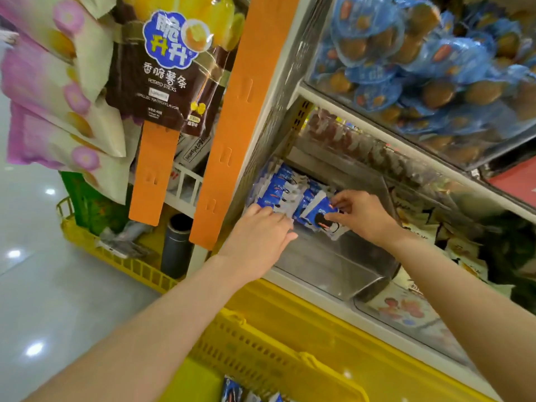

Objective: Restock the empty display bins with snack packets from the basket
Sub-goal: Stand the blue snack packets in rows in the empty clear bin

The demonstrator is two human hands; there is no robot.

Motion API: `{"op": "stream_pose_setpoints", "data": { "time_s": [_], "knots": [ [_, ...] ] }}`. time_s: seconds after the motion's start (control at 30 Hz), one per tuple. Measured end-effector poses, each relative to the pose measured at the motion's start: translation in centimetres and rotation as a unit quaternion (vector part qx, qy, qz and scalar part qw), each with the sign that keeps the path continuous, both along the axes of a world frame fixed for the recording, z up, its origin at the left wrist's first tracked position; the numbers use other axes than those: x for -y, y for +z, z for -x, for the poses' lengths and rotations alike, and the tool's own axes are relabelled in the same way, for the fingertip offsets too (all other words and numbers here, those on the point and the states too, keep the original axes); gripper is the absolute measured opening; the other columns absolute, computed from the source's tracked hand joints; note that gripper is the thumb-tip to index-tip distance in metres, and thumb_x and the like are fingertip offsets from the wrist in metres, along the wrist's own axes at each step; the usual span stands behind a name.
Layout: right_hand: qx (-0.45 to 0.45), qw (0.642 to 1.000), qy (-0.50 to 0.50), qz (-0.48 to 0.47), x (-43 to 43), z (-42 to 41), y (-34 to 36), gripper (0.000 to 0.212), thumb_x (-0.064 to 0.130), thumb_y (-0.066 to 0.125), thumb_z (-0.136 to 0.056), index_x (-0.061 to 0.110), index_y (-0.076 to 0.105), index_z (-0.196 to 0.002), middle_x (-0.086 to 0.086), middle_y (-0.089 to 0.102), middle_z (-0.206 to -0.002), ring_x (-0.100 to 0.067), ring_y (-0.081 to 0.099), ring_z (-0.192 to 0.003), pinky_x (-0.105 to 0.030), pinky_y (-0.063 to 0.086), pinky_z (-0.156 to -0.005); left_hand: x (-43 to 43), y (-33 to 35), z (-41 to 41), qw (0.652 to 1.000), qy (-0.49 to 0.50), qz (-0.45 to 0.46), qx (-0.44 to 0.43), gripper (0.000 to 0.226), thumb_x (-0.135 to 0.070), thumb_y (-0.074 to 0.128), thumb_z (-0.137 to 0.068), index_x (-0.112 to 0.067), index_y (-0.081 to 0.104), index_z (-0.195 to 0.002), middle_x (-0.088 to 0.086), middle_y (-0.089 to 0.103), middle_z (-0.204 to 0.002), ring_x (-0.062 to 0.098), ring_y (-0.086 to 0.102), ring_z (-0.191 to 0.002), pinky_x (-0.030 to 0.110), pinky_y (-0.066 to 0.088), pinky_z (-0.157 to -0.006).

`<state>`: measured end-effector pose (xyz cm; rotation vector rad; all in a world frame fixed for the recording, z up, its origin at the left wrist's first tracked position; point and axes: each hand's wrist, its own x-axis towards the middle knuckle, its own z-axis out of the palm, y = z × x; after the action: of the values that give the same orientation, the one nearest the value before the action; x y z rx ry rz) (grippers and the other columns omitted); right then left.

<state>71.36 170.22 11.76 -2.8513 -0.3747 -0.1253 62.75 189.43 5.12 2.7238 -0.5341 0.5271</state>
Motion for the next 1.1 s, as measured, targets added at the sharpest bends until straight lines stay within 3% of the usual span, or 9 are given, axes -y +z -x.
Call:
{"op": "stream_pose_setpoints", "data": {
  "time_s": [0.27, 0.43, 0.57, 0.73, 0.87, 0.97, 1.1],
  "knots": [
    [-0.040, 0.985, 0.071, 0.150, -1.9, -3.2, -3.4, 0.034, 0.023, 0.067, -0.085, 0.007, 0.061, -0.115, -0.011, 0.063, -0.114, -0.021, 0.058, -0.099, -0.028, 0.043, -0.083, -0.1, -1.1, -0.4, 0.997, -0.026, 0.063, 0.024, 0.051, -0.040, 0.018, -0.095, -0.020, 0.062, -0.109, -0.004, 0.065, -0.105, 0.014, 0.055, -0.098, 0.034, 0.034, -0.094],
    [0.008, 0.977, 0.053, 0.207, -1.7, -3.7, -3.9, 0.034, 0.032, 0.063, -0.088, 0.016, 0.062, -0.118, -0.006, 0.060, -0.118, -0.022, 0.057, -0.102, -0.034, 0.046, -0.081, 0.0, -1.3, -0.4, 0.997, -0.014, 0.069, 0.037, 0.045, -0.037, 0.025, -0.096, -0.019, 0.065, -0.105, -0.003, 0.067, -0.100, 0.014, 0.057, -0.093, 0.035, 0.038, -0.090],
    [0.004, 0.990, 0.022, 0.142, -1.6, -3.2, -3.6, 0.033, 0.036, 0.062, -0.088, 0.019, 0.061, -0.117, -0.003, 0.063, -0.117, -0.020, 0.059, -0.105, -0.031, 0.044, -0.079, -0.1, -1.3, -0.4, 0.998, -0.012, 0.058, 0.036, 0.034, -0.032, 0.034, -0.099, -0.019, 0.064, -0.109, -0.002, 0.066, -0.104, 0.016, 0.055, -0.096, 0.035, 0.035, -0.091],
    [0.069, 0.997, 0.017, -0.023, -1.6, 1.8, -3.2, 0.033, 0.039, 0.043, -0.096, 0.020, 0.058, -0.119, -0.001, 0.065, -0.114, -0.015, 0.061, -0.097, -0.031, 0.049, -0.082, 0.0, -1.2, -0.3, 0.999, -0.004, 0.043, 0.032, 0.035, -0.033, 0.031, -0.099, -0.020, 0.061, -0.112, -0.003, 0.064, -0.108, 0.016, 0.053, -0.101, 0.034, 0.032, -0.094],
    [0.056, 0.996, 0.055, -0.036, -0.6, 8.0, -4.2, 0.038, 0.042, 0.034, -0.097, 0.025, 0.050, -0.127, 0.004, 0.059, -0.125, -0.015, 0.056, -0.111, -0.034, 0.046, -0.092, 0.1, -1.0, -0.2, 1.000, 0.010, 0.023, 0.007, 0.037, -0.036, 0.028, -0.099, -0.022, 0.057, -0.117, -0.005, 0.061, -0.115, 0.014, 0.050, -0.107, 0.032, 0.027, -0.097],
    [0.100, 0.989, 0.102, 0.022, 0.9, 11.8, -5.6, 0.040, 0.031, 0.043, -0.097, 0.019, 0.045, -0.135, 0.000, 0.051, -0.135, -0.015, 0.045, -0.124, -0.031, 0.034, -0.104, 0.4, -0.8, 0.5, 0.999, 0.013, 0.030, -0.015, 0.034, -0.032, 0.029, -0.100, -0.023, 0.050, -0.125, -0.004, 0.055, -0.123, 0.015, 0.044, -0.118, 0.032, 0.022, -0.107],
    [0.200, 0.974, 0.107, -0.014, 3.3, 14.8, -7.6, 0.032, 0.007, 0.062, -0.087, 0.007, 0.059, -0.119, -0.009, 0.055, -0.128, -0.020, 0.043, -0.124, -0.031, 0.032, -0.107, 1.4, -0.7, 2.8, 0.998, -0.009, 0.066, -0.001, 0.036, -0.028, 0.034, -0.099, -0.020, 0.045, -0.133, -0.002, 0.045, -0.133, 0.013, 0.036, -0.127, 0.028, 0.021, -0.109]
  ]
}}
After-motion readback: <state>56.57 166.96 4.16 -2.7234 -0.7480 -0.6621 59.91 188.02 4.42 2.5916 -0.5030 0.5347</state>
